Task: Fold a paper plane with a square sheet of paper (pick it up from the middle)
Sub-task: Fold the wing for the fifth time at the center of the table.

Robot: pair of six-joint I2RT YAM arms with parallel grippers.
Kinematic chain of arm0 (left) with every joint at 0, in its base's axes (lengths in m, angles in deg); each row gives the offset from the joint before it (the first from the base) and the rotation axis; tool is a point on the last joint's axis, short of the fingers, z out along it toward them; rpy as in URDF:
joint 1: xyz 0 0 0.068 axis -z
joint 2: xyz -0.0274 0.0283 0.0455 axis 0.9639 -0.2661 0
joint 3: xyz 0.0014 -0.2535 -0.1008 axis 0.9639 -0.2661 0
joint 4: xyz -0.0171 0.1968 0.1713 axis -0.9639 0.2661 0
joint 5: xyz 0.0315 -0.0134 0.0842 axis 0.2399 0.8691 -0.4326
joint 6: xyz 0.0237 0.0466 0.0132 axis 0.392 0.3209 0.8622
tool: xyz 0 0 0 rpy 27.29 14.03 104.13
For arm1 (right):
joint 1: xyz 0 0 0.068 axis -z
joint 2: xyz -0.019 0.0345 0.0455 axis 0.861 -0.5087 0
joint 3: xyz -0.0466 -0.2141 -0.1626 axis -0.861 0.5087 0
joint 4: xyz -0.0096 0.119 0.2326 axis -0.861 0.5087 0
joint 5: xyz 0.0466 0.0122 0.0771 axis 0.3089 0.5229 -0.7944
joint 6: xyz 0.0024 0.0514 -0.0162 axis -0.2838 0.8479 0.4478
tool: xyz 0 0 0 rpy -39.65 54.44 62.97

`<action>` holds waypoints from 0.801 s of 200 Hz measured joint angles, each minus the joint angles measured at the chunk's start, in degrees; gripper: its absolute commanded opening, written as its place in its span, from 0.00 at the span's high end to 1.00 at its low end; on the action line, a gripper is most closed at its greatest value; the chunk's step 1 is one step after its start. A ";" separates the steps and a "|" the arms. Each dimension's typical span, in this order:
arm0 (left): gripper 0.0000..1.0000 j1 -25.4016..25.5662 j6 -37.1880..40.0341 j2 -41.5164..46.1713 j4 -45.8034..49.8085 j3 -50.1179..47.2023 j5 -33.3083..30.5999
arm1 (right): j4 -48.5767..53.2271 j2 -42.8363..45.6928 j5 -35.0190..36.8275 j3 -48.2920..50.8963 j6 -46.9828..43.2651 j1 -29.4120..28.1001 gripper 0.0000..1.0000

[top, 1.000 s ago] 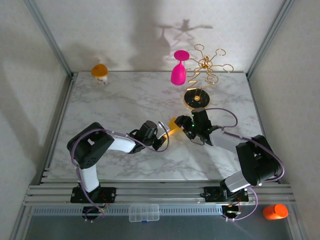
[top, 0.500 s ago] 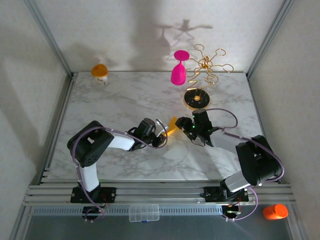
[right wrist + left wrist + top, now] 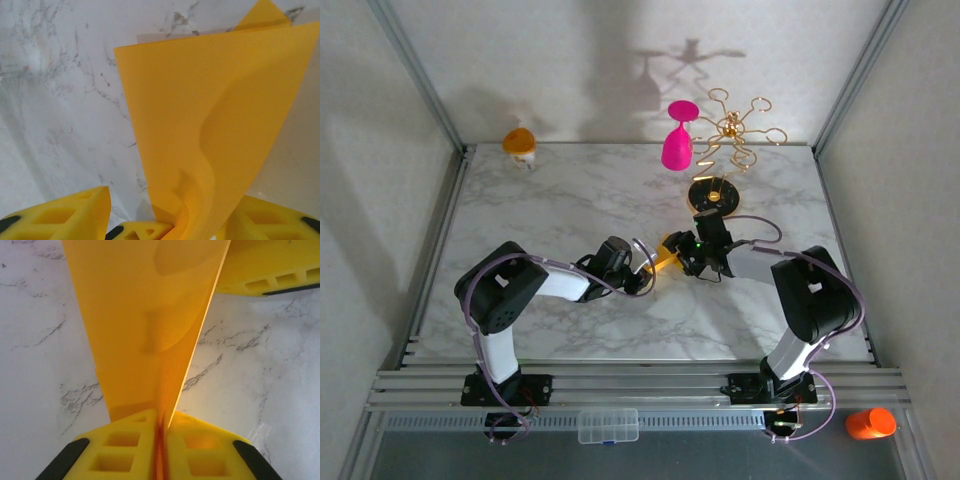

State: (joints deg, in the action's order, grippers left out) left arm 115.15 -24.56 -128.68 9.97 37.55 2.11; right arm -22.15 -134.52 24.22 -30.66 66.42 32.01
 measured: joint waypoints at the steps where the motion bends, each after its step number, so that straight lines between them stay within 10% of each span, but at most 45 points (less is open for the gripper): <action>1: 0.87 0.00 0.04 0.00 0.00 0.00 -0.07 | 0.00 -0.02 0.00 0.00 0.04 0.00 0.46; 160: 0.72 2.58 6.97 2.99 4.09 0.13 -11.02 | 0.90 -0.31 -2.89 0.68 5.05 -0.63 0.92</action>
State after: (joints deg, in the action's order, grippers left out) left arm 117.73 -17.58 -125.68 14.06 37.68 -8.91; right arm -21.25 -134.83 21.33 -29.98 71.46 31.37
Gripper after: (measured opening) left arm 0.268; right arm 0.089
